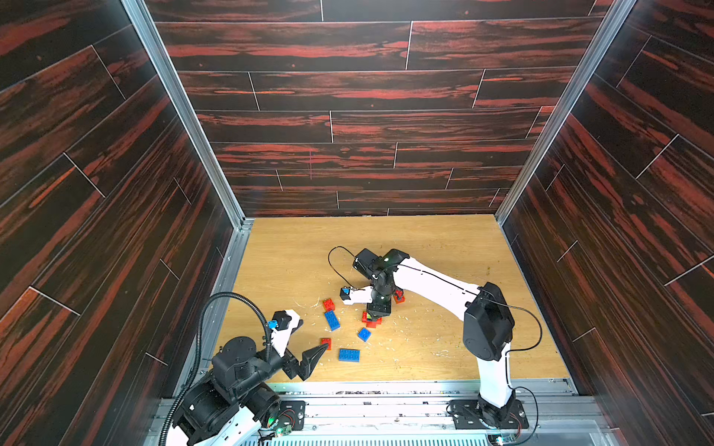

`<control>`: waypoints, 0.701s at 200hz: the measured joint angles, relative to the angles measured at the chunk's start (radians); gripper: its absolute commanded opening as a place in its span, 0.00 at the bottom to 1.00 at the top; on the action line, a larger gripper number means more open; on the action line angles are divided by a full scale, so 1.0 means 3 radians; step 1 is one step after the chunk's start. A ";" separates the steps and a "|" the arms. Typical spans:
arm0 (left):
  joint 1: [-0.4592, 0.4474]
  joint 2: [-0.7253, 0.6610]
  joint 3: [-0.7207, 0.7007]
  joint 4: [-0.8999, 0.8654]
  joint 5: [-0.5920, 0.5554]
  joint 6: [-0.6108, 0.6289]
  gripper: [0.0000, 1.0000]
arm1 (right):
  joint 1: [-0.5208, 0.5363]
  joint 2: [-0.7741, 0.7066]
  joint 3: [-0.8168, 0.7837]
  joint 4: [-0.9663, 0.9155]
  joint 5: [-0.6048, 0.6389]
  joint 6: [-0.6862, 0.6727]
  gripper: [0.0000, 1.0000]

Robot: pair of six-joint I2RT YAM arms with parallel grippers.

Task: Assemble the letter f with lego
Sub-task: Assemble the lego brick with the lego brick.

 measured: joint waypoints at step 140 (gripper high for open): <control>0.0000 0.0000 0.0000 0.0000 0.0001 0.0000 1.00 | -0.0076 -0.0045 0.0088 -0.0039 -0.0123 0.0010 0.40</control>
